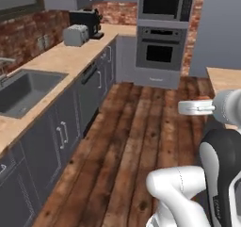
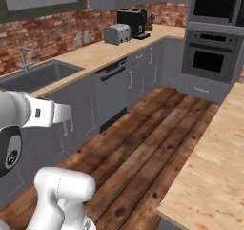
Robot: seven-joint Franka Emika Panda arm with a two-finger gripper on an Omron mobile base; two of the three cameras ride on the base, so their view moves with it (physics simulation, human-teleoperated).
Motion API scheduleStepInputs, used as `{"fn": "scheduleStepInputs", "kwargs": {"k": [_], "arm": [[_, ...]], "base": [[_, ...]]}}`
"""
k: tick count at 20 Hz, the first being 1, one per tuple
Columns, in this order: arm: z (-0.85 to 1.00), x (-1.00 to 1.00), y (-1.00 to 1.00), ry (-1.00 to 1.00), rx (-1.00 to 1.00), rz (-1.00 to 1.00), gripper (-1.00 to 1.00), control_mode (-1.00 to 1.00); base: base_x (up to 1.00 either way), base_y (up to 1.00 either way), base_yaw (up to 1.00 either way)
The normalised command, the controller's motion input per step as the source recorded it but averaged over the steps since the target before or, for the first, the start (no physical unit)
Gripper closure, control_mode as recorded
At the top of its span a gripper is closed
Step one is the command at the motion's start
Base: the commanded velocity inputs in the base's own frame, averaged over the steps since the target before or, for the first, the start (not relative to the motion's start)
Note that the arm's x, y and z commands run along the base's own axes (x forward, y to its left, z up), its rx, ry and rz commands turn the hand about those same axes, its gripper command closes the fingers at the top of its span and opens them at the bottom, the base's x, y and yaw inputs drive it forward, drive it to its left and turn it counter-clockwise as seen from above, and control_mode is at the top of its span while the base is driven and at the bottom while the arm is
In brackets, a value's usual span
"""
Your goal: Pick up the peach and apple from the fridge and place one fruit on each plate on the dining counter.
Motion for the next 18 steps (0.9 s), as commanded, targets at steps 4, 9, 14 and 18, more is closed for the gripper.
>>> {"fn": "scheduleStepInputs", "kwargs": {"k": [4,9,14,18], "arm": [[0.00,0.00,0.00,0.00,0.00,0.00,1.00,1.00],[0.00,0.00,0.00,0.00,0.00,0.00,1.00,1.00],[0.00,0.00,0.00,0.00,0.00,0.00,1.00,1.00],[0.00,0.00,0.00,0.00,0.00,0.00,1.00,1.00]], "base": [[0.79,0.24,-0.49],[0.75,0.24,-0.49],[0.74,0.30,-0.48],[0.76,0.54,-0.39]]}}
